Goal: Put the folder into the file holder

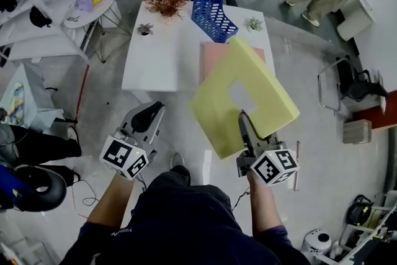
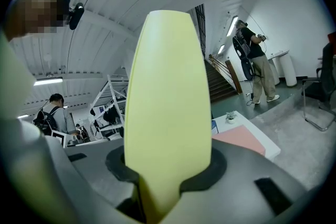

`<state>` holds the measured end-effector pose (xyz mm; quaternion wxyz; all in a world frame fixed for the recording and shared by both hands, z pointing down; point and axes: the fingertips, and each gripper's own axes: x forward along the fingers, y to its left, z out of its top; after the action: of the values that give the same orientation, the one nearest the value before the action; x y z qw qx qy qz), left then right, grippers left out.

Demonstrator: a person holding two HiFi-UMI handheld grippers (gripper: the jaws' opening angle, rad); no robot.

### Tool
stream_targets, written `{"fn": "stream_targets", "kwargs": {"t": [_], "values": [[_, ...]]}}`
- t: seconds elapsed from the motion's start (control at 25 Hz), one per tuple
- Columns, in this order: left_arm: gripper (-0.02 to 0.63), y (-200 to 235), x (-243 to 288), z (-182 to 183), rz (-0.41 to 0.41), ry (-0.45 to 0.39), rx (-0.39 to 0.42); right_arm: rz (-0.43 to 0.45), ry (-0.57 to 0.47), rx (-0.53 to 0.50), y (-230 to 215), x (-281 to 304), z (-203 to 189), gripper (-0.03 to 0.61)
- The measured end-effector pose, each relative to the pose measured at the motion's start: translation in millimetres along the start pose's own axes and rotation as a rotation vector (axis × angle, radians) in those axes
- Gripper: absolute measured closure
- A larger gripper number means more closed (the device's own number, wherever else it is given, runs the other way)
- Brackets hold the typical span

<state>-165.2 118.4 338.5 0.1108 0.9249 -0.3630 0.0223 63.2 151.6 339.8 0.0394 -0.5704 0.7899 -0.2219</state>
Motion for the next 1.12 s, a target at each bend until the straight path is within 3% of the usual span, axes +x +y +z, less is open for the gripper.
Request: {"fn": "stream_targets", "kwargs": {"t": [0.64,1.12], "values": [[0.558,47.9,24.7,15.8,-0.042,-0.012,0.010,-0.033,-0.029,-0.002,3.7,49.5,18.9,0.411],[0.558,73.9,59.9,18.2,-0.022,-0.004,0.009,-0.017,-0.024,0.008,-18.3,90.7,28.8,0.413]]}}
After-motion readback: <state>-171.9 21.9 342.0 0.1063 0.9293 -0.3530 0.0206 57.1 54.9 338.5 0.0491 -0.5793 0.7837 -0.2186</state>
